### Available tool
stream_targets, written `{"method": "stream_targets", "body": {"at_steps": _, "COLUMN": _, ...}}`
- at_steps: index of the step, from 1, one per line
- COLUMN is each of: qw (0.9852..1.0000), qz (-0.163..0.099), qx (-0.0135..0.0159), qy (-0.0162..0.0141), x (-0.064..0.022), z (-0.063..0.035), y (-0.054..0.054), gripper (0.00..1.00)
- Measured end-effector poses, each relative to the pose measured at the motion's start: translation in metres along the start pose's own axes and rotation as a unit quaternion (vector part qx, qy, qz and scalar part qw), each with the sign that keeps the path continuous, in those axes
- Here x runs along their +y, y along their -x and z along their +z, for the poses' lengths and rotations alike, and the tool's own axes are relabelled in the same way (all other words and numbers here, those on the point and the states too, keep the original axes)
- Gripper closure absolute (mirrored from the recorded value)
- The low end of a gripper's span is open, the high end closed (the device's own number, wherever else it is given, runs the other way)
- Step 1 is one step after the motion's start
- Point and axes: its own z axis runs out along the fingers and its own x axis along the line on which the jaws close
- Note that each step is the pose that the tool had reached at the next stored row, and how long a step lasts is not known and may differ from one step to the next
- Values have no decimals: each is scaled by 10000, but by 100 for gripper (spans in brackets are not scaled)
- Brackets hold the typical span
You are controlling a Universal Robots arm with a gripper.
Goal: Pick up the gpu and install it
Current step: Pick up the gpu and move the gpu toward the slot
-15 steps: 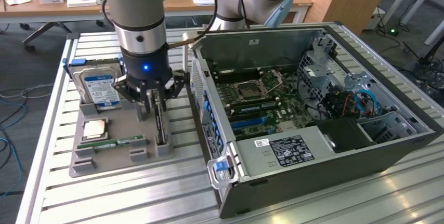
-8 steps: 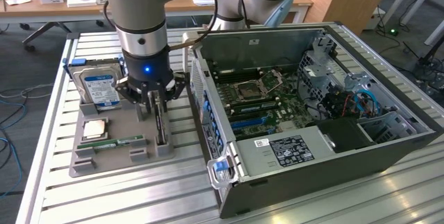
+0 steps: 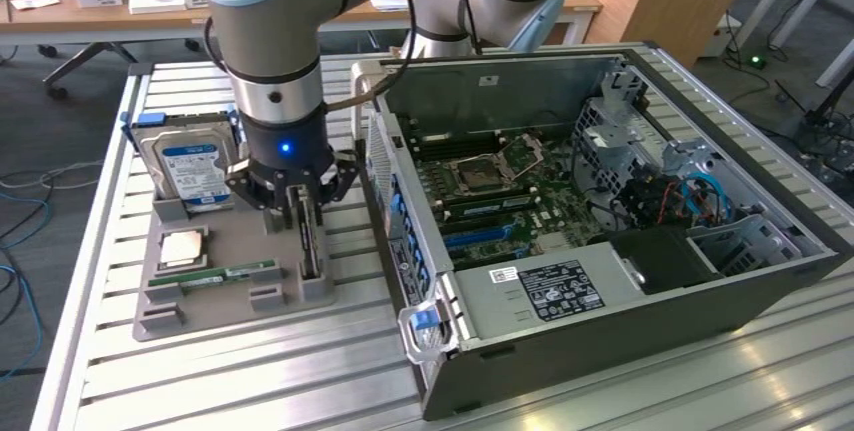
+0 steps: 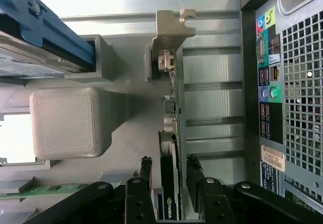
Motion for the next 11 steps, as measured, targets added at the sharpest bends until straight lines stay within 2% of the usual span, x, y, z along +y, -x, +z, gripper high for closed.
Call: {"method": "stream_targets", "body": {"at_steps": 11, "qw": 10000, "qz": 0, "qx": 1, "qy": -1, "x": -2, "z": 39, "y": -1, "gripper": 58}}
